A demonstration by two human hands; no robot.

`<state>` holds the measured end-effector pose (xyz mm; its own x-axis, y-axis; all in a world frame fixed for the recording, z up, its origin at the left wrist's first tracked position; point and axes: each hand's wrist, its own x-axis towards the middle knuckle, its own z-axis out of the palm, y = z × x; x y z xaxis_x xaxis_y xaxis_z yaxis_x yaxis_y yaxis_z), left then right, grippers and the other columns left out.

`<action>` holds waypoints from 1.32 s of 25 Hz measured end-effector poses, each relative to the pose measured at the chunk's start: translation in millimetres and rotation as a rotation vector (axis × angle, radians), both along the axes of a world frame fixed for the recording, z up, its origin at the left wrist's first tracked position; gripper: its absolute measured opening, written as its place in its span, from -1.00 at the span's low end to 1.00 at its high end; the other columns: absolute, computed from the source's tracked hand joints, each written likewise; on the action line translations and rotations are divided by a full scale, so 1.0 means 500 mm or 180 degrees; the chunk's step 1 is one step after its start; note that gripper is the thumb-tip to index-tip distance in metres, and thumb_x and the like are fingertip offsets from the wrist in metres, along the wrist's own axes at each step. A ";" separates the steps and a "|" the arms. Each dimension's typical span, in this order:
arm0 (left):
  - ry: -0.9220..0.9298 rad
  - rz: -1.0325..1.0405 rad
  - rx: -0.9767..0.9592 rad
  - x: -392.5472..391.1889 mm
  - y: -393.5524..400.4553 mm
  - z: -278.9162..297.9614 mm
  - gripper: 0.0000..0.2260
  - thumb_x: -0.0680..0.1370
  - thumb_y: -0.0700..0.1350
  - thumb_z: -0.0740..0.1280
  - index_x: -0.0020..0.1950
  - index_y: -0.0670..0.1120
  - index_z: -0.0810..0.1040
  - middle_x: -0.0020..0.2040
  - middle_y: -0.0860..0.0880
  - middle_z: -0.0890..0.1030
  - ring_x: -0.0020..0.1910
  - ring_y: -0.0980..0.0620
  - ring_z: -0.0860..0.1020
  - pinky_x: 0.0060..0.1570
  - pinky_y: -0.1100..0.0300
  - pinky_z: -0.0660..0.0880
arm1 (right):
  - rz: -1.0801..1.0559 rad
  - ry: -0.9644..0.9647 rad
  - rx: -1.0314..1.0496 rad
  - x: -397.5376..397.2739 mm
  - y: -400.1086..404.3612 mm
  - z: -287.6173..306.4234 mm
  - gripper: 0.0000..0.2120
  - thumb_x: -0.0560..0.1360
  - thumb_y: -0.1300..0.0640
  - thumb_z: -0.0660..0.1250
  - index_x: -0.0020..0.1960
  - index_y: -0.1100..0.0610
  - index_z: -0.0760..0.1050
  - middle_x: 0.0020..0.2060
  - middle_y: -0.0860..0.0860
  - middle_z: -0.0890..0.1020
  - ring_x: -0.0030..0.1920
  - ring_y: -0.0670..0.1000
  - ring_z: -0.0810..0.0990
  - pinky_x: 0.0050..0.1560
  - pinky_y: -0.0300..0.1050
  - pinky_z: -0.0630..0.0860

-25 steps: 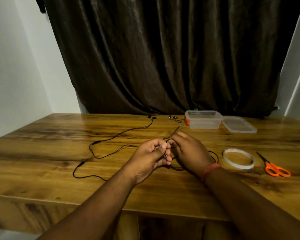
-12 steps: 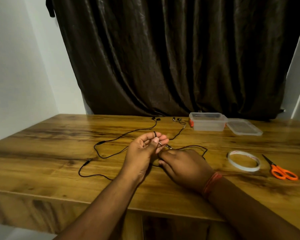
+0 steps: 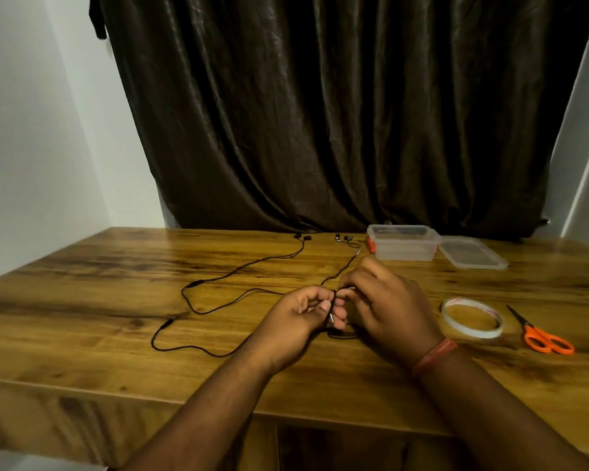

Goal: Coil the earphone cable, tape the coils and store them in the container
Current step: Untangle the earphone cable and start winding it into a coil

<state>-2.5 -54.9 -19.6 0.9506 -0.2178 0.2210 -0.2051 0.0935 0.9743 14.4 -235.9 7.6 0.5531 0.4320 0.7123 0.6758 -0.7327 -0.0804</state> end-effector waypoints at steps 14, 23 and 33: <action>-0.0079 -0.0247 -0.1826 -0.007 0.025 0.032 -0.79 0.51 -0.31 0.30 0.11 -0.24 0.64 -0.10 -0.16 0.66 -0.15 -0.02 0.67 0.02 0.10 0.63 | 0.0106 0.0422 -0.0880 0.021 0.040 -0.042 -0.79 0.63 -0.01 0.12 0.23 -0.03 0.40 0.11 -0.06 0.58 -0.01 0.06 0.62 -0.14 -0.05 0.52; -0.0393 0.1058 -0.1225 -0.001 0.026 0.034 -0.81 0.58 -0.31 0.29 0.13 -0.14 0.61 -0.03 -0.09 0.73 0.01 -0.02 0.70 0.05 0.11 0.61 | 0.0360 -0.0241 -0.1351 -0.005 0.063 -0.031 -0.90 0.61 0.02 0.17 0.03 0.02 0.42 -0.23 -0.04 0.62 -0.25 0.06 0.60 -0.27 -0.04 0.53; -0.0146 0.0277 0.0163 -0.002 0.006 -0.003 -0.81 0.57 -0.09 0.24 -0.06 -0.03 0.66 -0.15 -0.08 0.64 -0.14 -0.08 0.57 0.10 -0.12 0.47 | -0.0017 -0.0060 0.0003 -0.005 0.006 0.004 -0.86 0.56 -0.08 0.25 -0.01 -0.09 0.56 -0.11 -0.13 0.44 -0.14 -0.12 0.43 -0.26 -0.17 0.41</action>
